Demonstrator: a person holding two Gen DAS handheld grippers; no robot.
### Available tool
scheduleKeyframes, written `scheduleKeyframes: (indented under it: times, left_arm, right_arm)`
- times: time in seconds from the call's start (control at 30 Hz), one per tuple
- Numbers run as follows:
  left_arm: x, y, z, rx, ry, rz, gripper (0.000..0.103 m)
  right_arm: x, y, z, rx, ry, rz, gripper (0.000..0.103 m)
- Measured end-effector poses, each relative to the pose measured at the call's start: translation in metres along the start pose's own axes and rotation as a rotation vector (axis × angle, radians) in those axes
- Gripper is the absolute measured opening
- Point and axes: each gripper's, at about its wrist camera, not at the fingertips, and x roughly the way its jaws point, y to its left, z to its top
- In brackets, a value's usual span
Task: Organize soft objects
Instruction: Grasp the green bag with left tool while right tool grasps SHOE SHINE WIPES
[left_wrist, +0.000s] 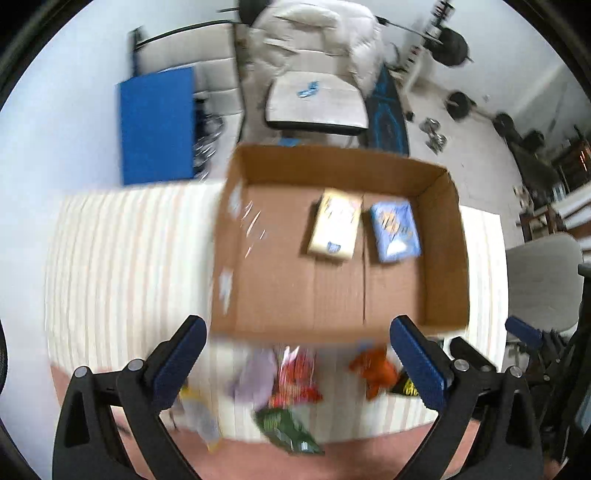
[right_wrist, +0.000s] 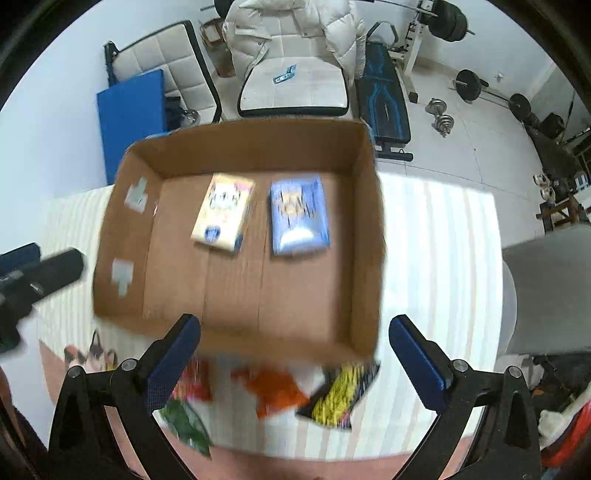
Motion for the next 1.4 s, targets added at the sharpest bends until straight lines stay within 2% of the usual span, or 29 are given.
scheduleKeyframes:
  times: [0.07,0.13,0.2,0.23,0.27,0.3,0.47,0.53,0.6,0.63,0.73,0.8,1.0,1.2,1.4]
  left_arm:
    - [0.003,0.022,-0.042,-0.064,0.023,-0.009,0.102]
    - [0.021,0.040,-0.081,-0.132,0.084,-0.029,0.101]
    - [0.048,0.051,-0.112,-0.192,0.174,-0.064,0.083]
    - [0.066,0.056,-0.127,-0.219,0.235,-0.087,0.078]
    - [0.091,0.061,-0.142,-0.248,0.304,-0.105,0.069]
    - [0.107,0.065,-0.150,-0.265,0.337,-0.107,0.065]
    - [0.164,0.069,-0.179,-0.345,0.431,-0.166,0.065]
    - [0.180,0.066,-0.185,-0.366,0.454,-0.208,0.065]
    - [0.191,0.062,-0.189,-0.379,0.467,-0.200,0.065]
    - [0.195,0.061,-0.189,-0.377,0.468,-0.200,0.065]
    - [0.205,0.052,-0.191,-0.361,0.469,-0.168,0.065]
    - [0.207,0.049,-0.195,-0.350,0.466,-0.150,0.049]
    - [0.204,0.030,-0.199,-0.275,0.445,-0.101,0.041]
    - [0.196,-0.009,-0.229,-0.067,0.432,0.038,0.039]
    - [0.205,-0.046,-0.251,0.046,0.407,0.122,0.040]
  right_arm:
    - [0.001,-0.011,-0.033,0.025,0.018,0.028,0.103]
    - [0.012,-0.026,-0.062,0.064,0.043,0.042,0.103]
    - [0.031,-0.040,-0.086,0.109,0.083,0.048,0.103]
    - [0.043,-0.048,-0.094,0.134,0.110,0.056,0.103]
    - [0.060,-0.057,-0.103,0.162,0.147,0.067,0.103]
    - [0.073,-0.064,-0.108,0.179,0.165,0.073,0.102]
    - [0.130,-0.081,-0.116,0.244,0.205,0.038,0.084]
    - [0.147,-0.086,-0.116,0.279,0.220,0.041,0.081]
    - [0.158,-0.089,-0.116,0.309,0.230,0.053,0.077]
    - [0.162,-0.090,-0.116,0.316,0.235,0.054,0.072]
    - [0.174,-0.091,-0.116,0.338,0.244,0.051,0.069]
    - [0.180,-0.089,-0.117,0.346,0.257,0.052,0.067]
    - [0.184,-0.079,-0.124,0.298,0.279,0.009,0.055]
    - [0.178,-0.066,-0.186,0.194,0.376,-0.012,0.054]
    - [0.178,-0.043,-0.234,0.102,0.386,-0.076,0.055]
